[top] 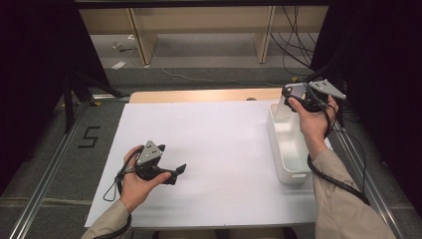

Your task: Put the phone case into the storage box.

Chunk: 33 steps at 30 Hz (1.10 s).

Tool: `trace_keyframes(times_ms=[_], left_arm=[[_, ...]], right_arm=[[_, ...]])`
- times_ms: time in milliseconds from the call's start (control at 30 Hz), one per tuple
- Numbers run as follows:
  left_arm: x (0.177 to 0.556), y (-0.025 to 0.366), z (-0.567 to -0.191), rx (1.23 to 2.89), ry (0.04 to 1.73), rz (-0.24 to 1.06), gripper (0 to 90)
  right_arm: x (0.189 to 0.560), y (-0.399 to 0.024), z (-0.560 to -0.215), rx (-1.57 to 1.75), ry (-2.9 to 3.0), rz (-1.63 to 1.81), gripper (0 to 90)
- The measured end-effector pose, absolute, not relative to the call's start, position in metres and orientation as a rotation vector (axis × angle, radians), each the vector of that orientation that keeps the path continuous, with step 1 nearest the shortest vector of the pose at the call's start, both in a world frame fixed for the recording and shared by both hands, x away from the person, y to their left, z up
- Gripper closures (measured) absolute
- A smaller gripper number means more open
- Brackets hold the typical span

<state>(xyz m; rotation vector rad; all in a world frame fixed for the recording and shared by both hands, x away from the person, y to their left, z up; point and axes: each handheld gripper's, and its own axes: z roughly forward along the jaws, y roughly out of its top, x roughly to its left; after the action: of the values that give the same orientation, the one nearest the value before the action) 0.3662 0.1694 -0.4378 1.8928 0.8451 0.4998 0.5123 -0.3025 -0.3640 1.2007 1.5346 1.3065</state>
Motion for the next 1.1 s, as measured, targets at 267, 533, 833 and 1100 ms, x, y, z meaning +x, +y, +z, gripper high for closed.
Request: trace_keyframes(times_ms=[267,533,833,1100], left_arm=[[0.366,0.17,-0.438,1.893,0.846,0.5,0.6],[0.366,0.169,-0.438,1.894,0.845,0.5,0.6],[0.366,0.17,-0.438,1.893,0.845,0.501,0.6],[0.366,0.17,-0.438,1.893,0.846,0.502,0.6]], right_arm=[[0.515,-0.303,-0.365,1.206,1.532,1.303,18.0],[0.519,-0.305,-0.369,1.211,1.536,1.287,18.0],[0.523,-0.303,-0.37,1.21,1.542,1.279,18.0],[0.525,-0.304,-0.372,1.212,1.542,1.272,18.0]])
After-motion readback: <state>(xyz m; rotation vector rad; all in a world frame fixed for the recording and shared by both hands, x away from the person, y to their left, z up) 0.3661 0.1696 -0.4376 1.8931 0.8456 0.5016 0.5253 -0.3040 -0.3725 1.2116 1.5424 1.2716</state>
